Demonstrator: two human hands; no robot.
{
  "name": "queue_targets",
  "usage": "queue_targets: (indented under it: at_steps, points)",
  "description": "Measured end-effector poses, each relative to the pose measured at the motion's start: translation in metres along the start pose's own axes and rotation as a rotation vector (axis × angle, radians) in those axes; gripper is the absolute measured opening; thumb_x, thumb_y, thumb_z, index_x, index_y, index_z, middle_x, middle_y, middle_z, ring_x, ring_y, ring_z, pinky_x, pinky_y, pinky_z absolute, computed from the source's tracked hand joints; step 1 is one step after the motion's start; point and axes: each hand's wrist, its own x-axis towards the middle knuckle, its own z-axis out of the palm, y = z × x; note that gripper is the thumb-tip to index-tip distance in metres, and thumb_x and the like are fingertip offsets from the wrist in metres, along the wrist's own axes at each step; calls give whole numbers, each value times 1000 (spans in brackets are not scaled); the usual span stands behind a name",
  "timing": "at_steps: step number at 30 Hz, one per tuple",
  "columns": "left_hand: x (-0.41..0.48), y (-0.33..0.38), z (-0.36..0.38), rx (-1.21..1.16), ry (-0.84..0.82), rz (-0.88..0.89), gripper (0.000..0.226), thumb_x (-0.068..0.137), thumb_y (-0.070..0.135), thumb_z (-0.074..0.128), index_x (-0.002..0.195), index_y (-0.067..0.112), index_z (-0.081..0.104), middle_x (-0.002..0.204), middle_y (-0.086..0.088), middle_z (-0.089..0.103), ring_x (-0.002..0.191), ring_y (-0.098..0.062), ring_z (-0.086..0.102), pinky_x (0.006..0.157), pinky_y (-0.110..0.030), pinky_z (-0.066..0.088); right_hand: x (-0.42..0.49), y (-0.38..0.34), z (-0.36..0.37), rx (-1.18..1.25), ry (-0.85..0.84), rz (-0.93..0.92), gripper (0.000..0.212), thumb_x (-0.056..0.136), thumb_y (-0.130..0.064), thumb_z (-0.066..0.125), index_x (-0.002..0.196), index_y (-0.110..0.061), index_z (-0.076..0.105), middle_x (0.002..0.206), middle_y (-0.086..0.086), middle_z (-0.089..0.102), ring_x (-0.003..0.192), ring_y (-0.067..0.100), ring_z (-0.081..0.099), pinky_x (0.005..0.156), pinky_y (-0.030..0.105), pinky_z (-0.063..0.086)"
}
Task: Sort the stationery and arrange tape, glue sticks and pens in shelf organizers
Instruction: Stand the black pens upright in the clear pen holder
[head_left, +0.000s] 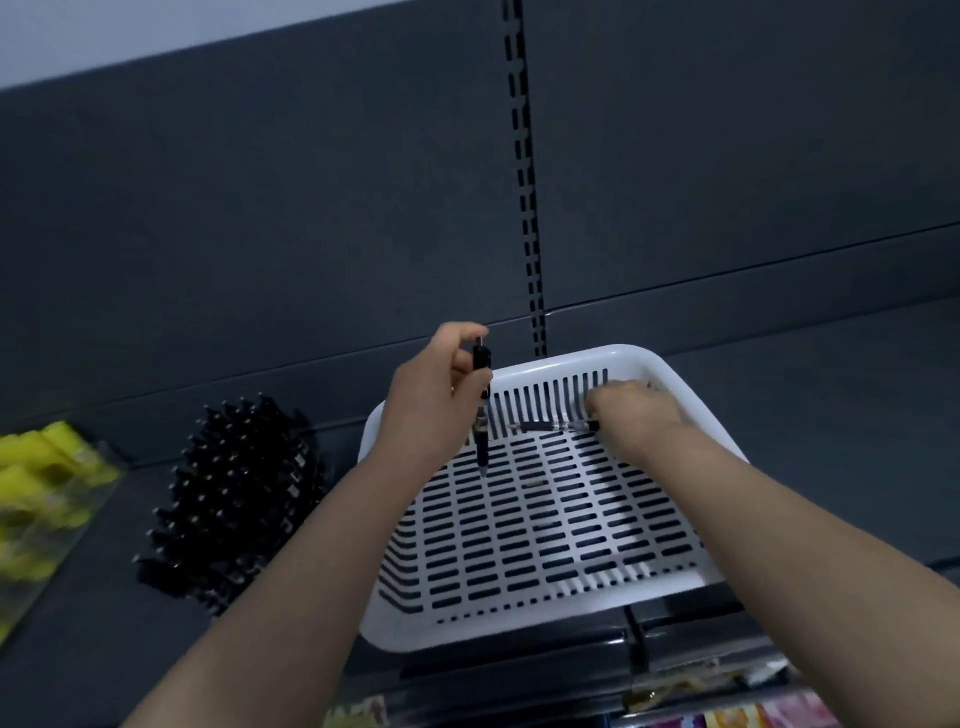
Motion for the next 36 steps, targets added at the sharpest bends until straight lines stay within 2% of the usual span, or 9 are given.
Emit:
queue_targets:
  at_steps: [4,10,16,19,21,25,28,33,36]
  points:
    - [-12,0,-13,-23,35,-6,20,95,16,55,113,26,57,75,17,53,68,12,52,61,-2,37,-4,-3,0,-3,31,-6,38,88,-3,42,116,-21,61,117,5,59,105,27,58,87,37,50]
    - [-27,2,-49,-112,196,41,13,93,14,55,101,24,56,84,14,59,74,6,56,69,-6,41,-33,-38,-30,597,382,-99,22,96,-17,45,110,-20,62,102,0,53,84,13,50,72,23,34]
    - [-64,-21,-120,-108,384,186,26,91,13,57,114,26,55,83,15,53,73,4,53,66,-4,38,-83,-110,-57,1010,554,-239,13,88,-20,63,99,-26,60,82,-12,64,73,-2,59,68,9,42]
    - [-89,-43,-148,-80,381,155,24,91,15,58,110,30,56,79,15,54,73,2,53,66,-5,39,-103,-142,-60,1138,586,-241,12,80,-22,74,87,-27,65,72,-7,65,74,16,66,70,24,53]
    - [-105,-59,-161,-72,347,115,22,91,16,60,107,32,57,78,15,57,75,1,55,66,-8,40,-114,-164,-56,1184,598,-251,12,77,-21,77,85,-26,68,65,-5,57,68,22,64,68,27,55]
    - [-127,-85,-172,-10,313,67,18,90,18,61,104,29,59,75,16,58,82,-14,57,71,-25,43,-125,-196,-42,1057,562,-252,19,86,-23,67,105,-26,68,76,-11,65,75,4,66,74,18,51]
    - [-137,-97,-170,53,304,89,19,90,15,62,107,22,61,74,17,54,83,-13,51,69,-9,36,-132,-212,-31,859,531,-235,31,92,-25,59,123,-24,60,91,-9,68,88,7,64,81,16,43]
    - [-151,-112,-164,110,310,118,20,89,16,63,108,19,64,79,13,54,87,-4,46,64,-5,34,-141,-232,-20,869,546,-219,14,85,-26,69,95,-25,60,74,-13,67,75,7,65,72,18,46]
    - [-155,-119,-163,140,347,140,16,87,18,66,103,18,67,85,13,61,95,-8,47,73,-22,45,-143,-238,-17,945,538,-221,12,80,-24,73,85,-29,63,75,-11,66,75,5,66,73,24,52]
